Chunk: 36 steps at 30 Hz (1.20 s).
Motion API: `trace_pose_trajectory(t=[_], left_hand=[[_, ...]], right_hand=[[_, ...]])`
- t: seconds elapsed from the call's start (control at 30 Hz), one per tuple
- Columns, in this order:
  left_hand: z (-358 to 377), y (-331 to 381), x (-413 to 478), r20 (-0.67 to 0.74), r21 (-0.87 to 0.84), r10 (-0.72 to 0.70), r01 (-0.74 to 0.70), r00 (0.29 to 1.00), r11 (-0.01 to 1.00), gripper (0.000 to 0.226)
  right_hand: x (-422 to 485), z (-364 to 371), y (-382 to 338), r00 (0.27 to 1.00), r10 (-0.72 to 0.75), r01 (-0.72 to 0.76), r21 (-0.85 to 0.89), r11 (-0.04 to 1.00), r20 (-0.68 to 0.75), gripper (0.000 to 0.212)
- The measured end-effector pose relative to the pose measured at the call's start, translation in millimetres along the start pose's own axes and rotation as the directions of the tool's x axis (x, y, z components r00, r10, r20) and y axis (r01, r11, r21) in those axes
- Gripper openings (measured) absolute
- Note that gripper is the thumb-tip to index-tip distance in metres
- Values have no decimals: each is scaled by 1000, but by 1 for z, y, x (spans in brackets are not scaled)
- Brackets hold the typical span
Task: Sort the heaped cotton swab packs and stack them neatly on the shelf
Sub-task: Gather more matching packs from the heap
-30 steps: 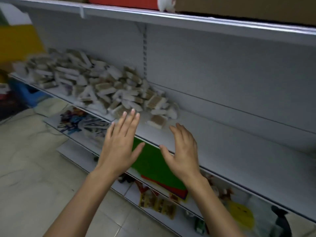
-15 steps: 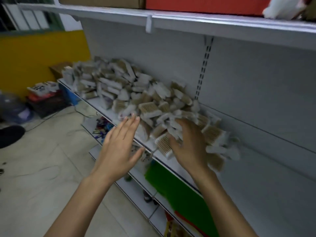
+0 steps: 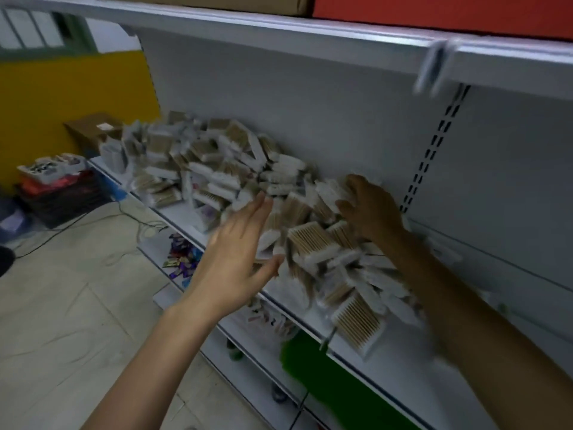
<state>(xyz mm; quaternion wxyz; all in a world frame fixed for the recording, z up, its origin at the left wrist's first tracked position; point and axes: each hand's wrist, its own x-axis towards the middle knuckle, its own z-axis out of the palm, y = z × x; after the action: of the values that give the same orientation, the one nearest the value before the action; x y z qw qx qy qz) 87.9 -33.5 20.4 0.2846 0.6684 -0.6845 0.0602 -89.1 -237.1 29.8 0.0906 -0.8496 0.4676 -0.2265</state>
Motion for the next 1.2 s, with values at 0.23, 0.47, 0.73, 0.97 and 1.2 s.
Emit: trace_pose_trajectory(t=[0.23, 0.47, 0.73, 0.97, 1.2], left_hand=[[21, -84, 58, 61, -241, 227, -206, 972, 949, 74], [21, -114, 111, 29, -488, 408, -344, 912, 803, 87], [13, -151, 133, 303, -860, 318, 114, 898, 497, 25], [26, -165, 121, 308, -885, 110, 242, 945, 397, 26], [22, -167, 117, 412, -903, -9, 409, 911, 128, 23]], right_hand=[[-5, 12, -22, 925, 144, -162, -21, 987, -351, 27], [-19, 15, -138, 864, 298, -162, 336, 928, -406, 15], [9, 28, -140, 815, 443, -227, 498, 837, -372, 17], [14, 36, -71, 836, 541, -543, -276, 793, -91, 46], [18, 26, -86, 732, 557, -543, 158, 825, -393, 15]])
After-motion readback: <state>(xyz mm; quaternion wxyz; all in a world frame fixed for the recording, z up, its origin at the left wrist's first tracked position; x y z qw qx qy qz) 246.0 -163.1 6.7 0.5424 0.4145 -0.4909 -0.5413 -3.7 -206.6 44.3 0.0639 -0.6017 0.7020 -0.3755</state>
